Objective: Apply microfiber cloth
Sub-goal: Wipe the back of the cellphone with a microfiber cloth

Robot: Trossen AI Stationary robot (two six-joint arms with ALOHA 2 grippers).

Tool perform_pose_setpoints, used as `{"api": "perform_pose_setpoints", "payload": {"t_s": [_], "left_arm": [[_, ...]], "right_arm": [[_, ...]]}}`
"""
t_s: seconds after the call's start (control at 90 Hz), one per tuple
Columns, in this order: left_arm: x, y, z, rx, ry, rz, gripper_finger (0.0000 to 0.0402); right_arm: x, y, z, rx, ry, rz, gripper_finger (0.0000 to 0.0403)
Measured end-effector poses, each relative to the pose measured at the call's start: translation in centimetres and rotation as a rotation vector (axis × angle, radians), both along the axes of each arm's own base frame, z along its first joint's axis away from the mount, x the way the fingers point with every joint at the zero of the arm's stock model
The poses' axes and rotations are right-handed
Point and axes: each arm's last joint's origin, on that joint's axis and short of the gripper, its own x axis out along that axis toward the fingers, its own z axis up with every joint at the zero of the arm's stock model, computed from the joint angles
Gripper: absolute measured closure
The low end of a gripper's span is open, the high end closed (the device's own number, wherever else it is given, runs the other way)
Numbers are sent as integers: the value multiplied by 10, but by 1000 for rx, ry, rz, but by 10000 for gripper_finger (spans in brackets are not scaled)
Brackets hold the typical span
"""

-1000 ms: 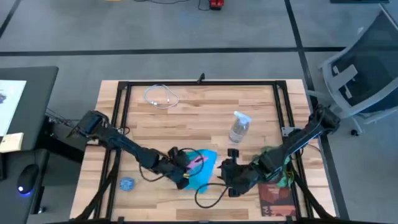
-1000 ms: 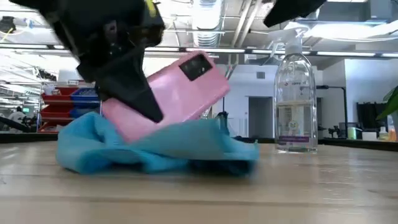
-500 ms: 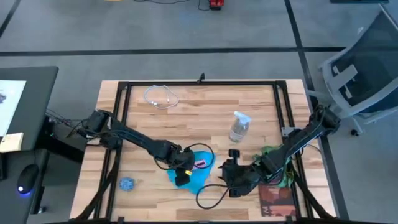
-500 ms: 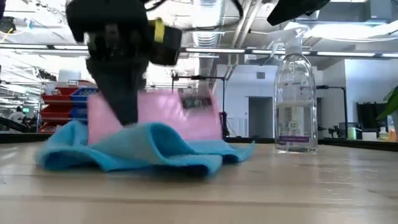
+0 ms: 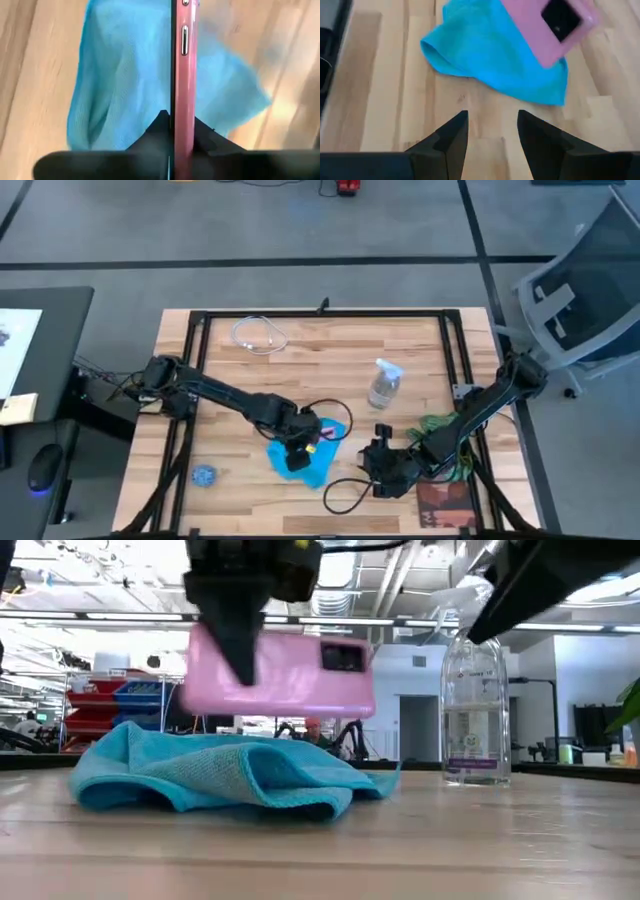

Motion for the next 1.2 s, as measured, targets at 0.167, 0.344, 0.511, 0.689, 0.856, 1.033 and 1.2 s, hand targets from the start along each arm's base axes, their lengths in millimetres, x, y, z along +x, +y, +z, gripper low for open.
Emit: {"api": "perform_pose_setpoints", "payload": {"t_s": [0.167, 0.344, 0.511, 0.689, 0.856, 1.033, 1.2], "left_arm": [[-7, 7, -16, 11, 48, 56, 395], [-22, 10, -42, 25, 136, 111, 398], [-20, 7, -34, 28, 120, 137, 399], [-21, 6, -5, 4, 74, 160, 399], [-34, 9, -16, 37, 177, 192, 399], [-44, 11, -53, -3, 171, 237, 399], [-46, 8, -71, -74, 81, 261, 399]], "right_arm": [[-3, -15, -29, 68, -133, -122, 246], [-2, -33, -48, 126, -108, -175, 246], [13, -46, -73, 178, -67, -164, 246], [36, -50, -98, 239, -51, -105, 246], [60, -51, -111, 233, -43, -99, 246], [90, -50, -115, 202, -77, -52, 246], [114, -49, -112, 160, -128, 20, 260]]}}
